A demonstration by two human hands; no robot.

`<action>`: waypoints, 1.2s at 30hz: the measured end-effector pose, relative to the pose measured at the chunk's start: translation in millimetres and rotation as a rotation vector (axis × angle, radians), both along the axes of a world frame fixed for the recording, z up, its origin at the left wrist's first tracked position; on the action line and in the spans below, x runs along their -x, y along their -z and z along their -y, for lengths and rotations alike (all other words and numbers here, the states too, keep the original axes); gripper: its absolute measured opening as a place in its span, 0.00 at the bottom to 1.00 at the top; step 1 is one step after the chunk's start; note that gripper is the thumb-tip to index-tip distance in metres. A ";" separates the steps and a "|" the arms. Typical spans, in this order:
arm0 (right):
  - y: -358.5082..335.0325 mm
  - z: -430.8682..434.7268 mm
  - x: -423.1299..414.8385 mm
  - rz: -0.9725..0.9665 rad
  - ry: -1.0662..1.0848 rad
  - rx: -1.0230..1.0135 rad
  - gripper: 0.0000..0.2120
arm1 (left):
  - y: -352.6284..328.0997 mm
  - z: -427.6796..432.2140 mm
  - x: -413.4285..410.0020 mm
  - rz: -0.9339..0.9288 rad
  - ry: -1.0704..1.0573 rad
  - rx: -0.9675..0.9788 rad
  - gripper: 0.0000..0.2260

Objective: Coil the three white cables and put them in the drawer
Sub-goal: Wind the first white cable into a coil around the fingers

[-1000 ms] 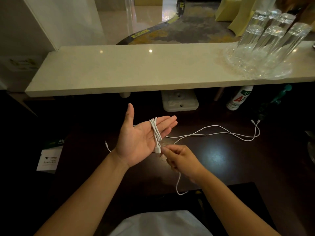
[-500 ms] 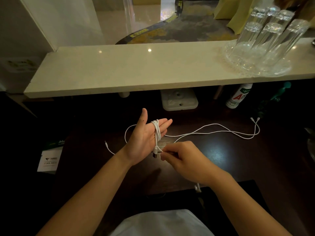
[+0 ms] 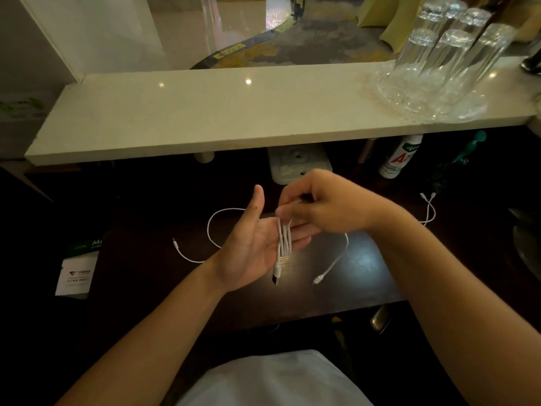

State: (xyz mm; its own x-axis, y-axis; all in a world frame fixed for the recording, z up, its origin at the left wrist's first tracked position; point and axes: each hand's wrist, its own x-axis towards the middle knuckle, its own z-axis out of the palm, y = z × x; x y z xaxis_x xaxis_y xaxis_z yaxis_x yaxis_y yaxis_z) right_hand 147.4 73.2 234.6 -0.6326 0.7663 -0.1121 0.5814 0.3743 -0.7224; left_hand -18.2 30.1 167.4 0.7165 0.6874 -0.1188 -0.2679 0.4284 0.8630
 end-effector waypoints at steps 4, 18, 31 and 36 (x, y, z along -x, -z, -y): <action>-0.6 -7.8 -0.7 -0.159 0.041 0.168 0.10 | -10.4 0.4 0.3 0.104 0.069 0.050 0.48; 43.6 -8.1 -19.3 -0.612 0.094 0.464 0.03 | -20.0 10.1 -0.5 0.235 0.089 0.106 0.50; 96.5 62.3 14.2 -0.647 0.469 0.528 0.11 | -14.1 -6.7 10.1 0.165 -0.235 0.106 0.46; 77.1 66.4 12.9 -0.217 0.310 0.134 0.11 | -8.3 -14.4 13.3 0.056 -0.278 0.069 0.46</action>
State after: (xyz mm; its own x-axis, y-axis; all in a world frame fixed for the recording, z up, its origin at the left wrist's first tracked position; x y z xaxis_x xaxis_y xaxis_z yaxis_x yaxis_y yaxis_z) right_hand 134.5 6.9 157.5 -0.3936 0.9123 -0.1131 0.4808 0.0994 -0.8712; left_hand -31.5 44.4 175.7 0.5087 0.8498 -0.1378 -0.4297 0.3893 0.8147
